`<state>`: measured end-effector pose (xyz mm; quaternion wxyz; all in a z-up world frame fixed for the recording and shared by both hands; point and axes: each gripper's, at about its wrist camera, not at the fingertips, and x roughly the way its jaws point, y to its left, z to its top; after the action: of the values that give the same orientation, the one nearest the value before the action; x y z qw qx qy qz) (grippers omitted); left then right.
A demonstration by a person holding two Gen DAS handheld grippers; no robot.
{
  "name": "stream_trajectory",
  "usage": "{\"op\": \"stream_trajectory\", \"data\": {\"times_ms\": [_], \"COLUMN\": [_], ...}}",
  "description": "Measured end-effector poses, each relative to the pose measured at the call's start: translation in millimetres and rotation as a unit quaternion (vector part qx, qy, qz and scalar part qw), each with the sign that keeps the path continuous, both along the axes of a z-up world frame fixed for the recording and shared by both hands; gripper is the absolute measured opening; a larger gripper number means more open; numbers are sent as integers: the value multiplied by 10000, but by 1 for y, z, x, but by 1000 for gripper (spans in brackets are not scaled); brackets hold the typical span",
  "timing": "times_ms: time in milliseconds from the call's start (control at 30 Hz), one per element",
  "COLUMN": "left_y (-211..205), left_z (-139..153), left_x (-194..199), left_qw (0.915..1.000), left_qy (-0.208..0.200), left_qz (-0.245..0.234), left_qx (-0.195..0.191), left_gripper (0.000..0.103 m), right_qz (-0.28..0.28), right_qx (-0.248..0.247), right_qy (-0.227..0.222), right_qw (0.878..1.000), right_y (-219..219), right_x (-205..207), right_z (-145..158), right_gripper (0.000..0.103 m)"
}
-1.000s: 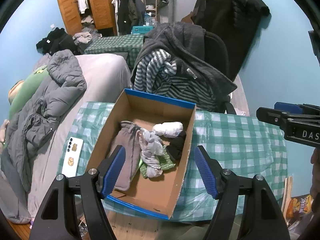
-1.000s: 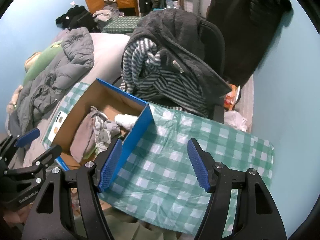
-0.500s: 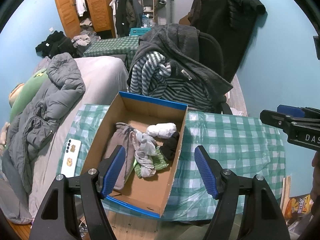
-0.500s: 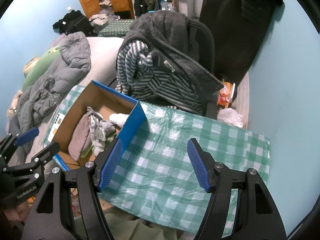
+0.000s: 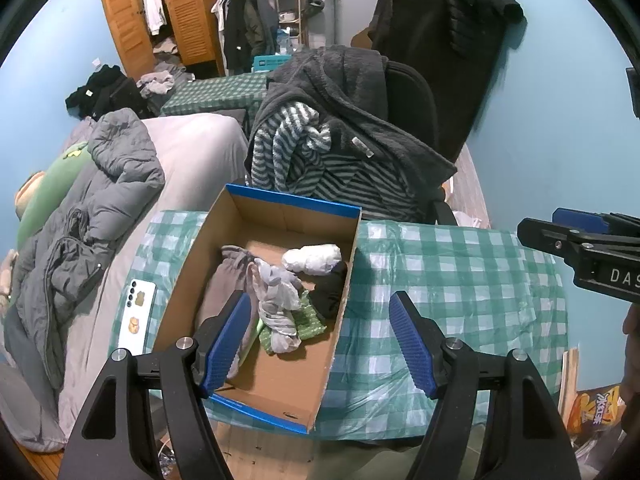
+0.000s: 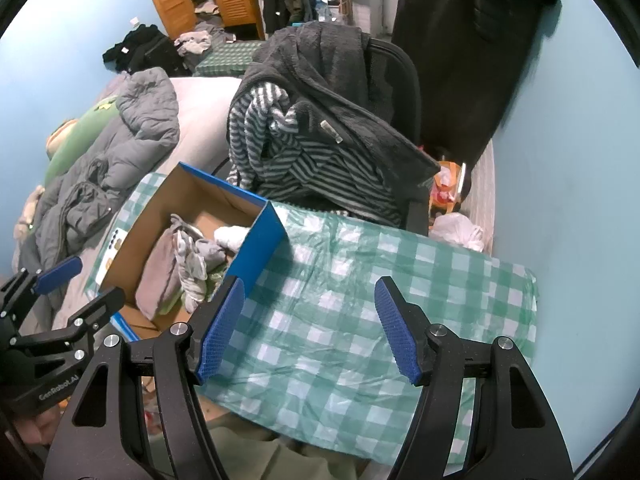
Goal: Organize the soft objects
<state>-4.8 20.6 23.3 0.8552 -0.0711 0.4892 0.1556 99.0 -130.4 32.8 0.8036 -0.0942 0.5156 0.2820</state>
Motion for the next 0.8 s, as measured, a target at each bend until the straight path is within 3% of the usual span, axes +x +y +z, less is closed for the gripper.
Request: {"op": "stream_trajectory", "data": {"times_ms": [800], "left_y": [-3], "left_z": [-1], "left_x": [2], "left_qw": [10000], "left_qy": [30], "left_qz": [18], "left_qx": [-36], "left_gripper": [73], "right_qz": [-17], "right_qx": [35], "right_qy": [30], "right_qw": [10000], "right_y": [-6], "right_x": [2], "right_z": [0], "right_gripper": [67]}}
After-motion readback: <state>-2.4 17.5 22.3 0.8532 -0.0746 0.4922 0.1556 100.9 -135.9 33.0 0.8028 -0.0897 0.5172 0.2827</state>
